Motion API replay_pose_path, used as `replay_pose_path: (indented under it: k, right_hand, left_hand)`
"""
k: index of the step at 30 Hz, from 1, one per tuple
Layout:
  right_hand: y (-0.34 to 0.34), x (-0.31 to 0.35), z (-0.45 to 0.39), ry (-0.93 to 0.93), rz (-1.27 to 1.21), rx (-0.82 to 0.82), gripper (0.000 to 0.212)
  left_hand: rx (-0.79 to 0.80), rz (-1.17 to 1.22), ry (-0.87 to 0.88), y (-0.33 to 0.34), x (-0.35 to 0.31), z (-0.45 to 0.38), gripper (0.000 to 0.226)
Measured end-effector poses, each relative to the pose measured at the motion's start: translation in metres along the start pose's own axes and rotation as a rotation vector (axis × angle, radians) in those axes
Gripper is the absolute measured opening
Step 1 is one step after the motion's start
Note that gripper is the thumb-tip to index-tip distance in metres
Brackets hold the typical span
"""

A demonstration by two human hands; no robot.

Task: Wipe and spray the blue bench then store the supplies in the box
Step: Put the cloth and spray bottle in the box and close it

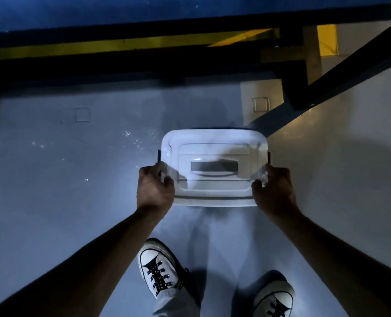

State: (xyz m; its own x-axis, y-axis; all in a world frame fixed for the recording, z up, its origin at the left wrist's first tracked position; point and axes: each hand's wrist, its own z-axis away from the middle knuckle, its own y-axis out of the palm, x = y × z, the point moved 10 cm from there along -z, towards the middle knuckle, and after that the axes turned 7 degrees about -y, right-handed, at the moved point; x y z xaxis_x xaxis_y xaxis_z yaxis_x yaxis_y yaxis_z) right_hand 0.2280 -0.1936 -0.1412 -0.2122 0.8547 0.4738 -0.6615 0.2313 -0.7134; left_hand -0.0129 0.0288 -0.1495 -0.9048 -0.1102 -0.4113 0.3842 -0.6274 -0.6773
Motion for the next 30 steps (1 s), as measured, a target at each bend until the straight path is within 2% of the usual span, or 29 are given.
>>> replay_pose_path:
  k: [3, 5, 6, 8, 10, 11, 13, 14, 16, 18, 21, 24, 26, 28, 30]
  right_hand:
    - [0.015, 0.004, 0.017, -0.058, 0.043, 0.093, 0.066]
    - [0.022, 0.001, 0.019, -0.071, 0.038, 0.112, 0.075]
    - [0.021, -0.001, 0.017, -0.062, 0.041, 0.101, 0.073]
    - [0.012, -0.001, 0.008, -0.091, 0.081, 0.011, 0.051]
    - [-0.004, -0.004, -0.006, -0.068, 0.093, -0.116, 0.035]
    - [-0.007, -0.011, -0.017, -0.014, 0.059, -0.136, 0.042]
    - [0.001, -0.028, -0.034, 0.184, -0.083, -0.035, 0.067]
    - [0.007, -0.031, -0.039, 0.246, -0.153, 0.034, 0.068]
    - [0.014, -0.030, -0.044, 0.254, -0.240, 0.133, 0.050]
    - [0.011, -0.031, -0.043, 0.238, -0.301, 0.130, 0.037]
    - [0.008, -0.030, -0.042, 0.205, -0.291, 0.074, 0.036]
    - [0.006, -0.029, -0.049, 0.202, -0.155, -0.007, 0.043]
    - [0.006, -0.035, -0.056, 0.205, -0.052, -0.042, 0.059]
    - [0.008, -0.043, -0.062, 0.204, 0.060, -0.067, 0.086]
    - [0.008, -0.044, -0.066, 0.191, 0.185, -0.067, 0.089]
  left_hand:
    - [0.017, -0.043, 0.052, -0.002, -0.006, 0.014, 0.012]
    - [0.054, -0.066, 0.088, 0.002, -0.008, 0.014, 0.015]
    - [0.065, -0.073, 0.088, 0.001, -0.008, 0.011, 0.015]
    - [0.019, -0.055, 0.078, -0.010, -0.011, 0.001, 0.015]
    - [-0.048, -0.023, 0.008, -0.022, -0.008, -0.016, 0.036]
    - [-0.040, -0.019, -0.065, -0.023, -0.003, -0.027, 0.055]
    - [0.030, 0.001, -0.250, -0.014, 0.011, -0.044, 0.086]
    - [0.070, 0.045, -0.310, -0.006, 0.016, -0.049, 0.083]
    - [0.099, 0.117, -0.310, 0.008, 0.021, -0.057, 0.043]
    - [0.066, 0.096, -0.227, 0.011, 0.018, -0.056, 0.048]
    - [-0.045, 0.041, -0.188, 0.001, 0.016, -0.052, 0.050]
    - [-0.148, 0.054, -0.209, -0.011, 0.010, -0.051, 0.052]
    - [-0.188, 0.039, -0.203, -0.012, 0.006, -0.052, 0.052]
    - [-0.214, 0.021, -0.206, -0.011, 0.006, -0.052, 0.048]
    - [-0.247, 0.022, -0.211, -0.009, 0.006, -0.052, 0.048]
